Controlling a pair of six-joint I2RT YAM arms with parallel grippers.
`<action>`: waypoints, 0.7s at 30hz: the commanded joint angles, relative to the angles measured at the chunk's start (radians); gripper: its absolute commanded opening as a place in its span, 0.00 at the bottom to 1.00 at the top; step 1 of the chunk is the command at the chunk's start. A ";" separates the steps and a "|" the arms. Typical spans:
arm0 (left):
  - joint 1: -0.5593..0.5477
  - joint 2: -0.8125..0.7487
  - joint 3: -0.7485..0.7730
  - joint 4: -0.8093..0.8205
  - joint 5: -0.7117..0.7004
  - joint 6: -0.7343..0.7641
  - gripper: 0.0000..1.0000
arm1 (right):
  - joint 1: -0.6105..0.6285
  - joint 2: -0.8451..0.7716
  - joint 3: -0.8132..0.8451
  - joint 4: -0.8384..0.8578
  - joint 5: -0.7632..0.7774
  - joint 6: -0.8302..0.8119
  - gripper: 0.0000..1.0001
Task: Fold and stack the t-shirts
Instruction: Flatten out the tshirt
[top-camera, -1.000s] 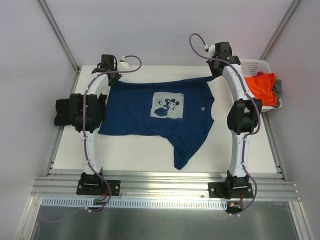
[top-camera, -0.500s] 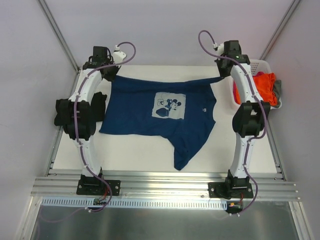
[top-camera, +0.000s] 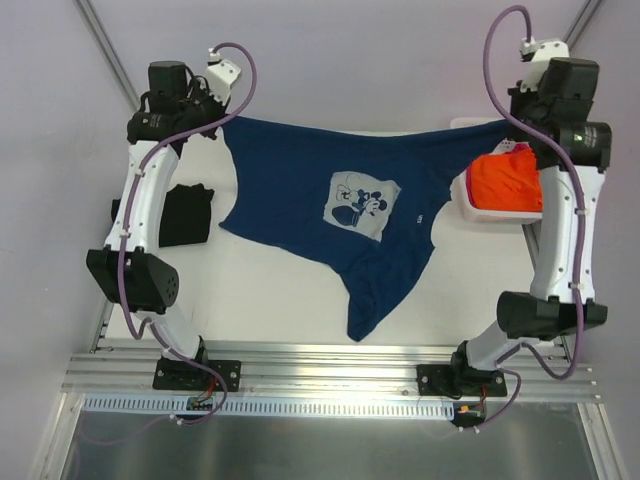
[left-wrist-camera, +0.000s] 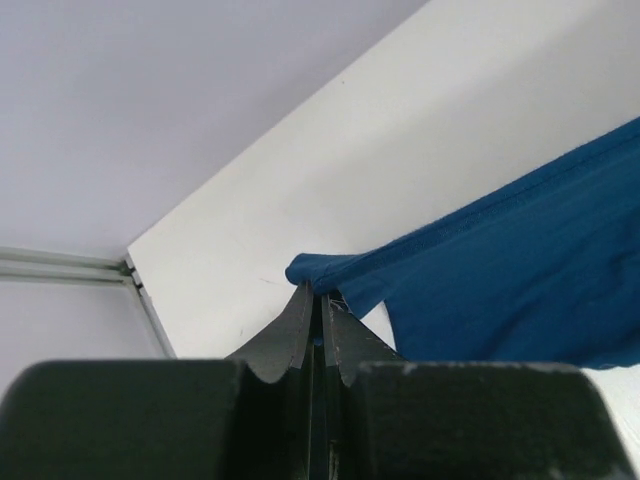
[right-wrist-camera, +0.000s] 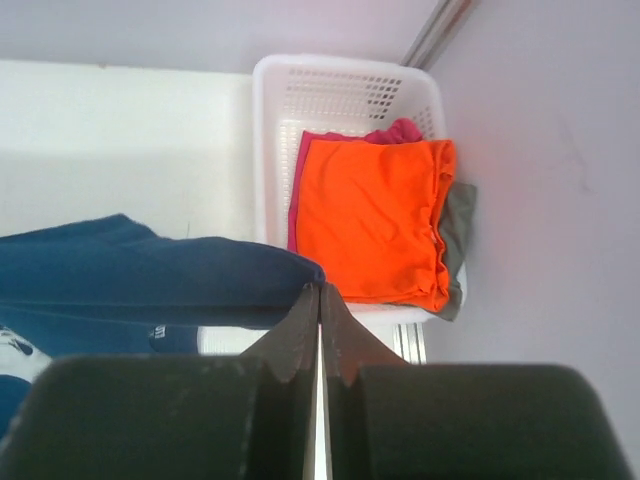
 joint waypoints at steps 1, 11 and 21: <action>-0.012 -0.143 -0.001 -0.013 -0.008 -0.020 0.00 | -0.054 -0.098 0.024 -0.056 -0.009 0.038 0.00; -0.121 -0.525 -0.219 -0.059 -0.045 -0.076 0.00 | -0.126 -0.528 -0.297 -0.041 -0.184 0.067 0.00; -0.121 -0.847 -0.288 -0.129 0.121 -0.027 0.00 | -0.126 -0.901 -0.334 -0.052 -0.217 0.078 0.01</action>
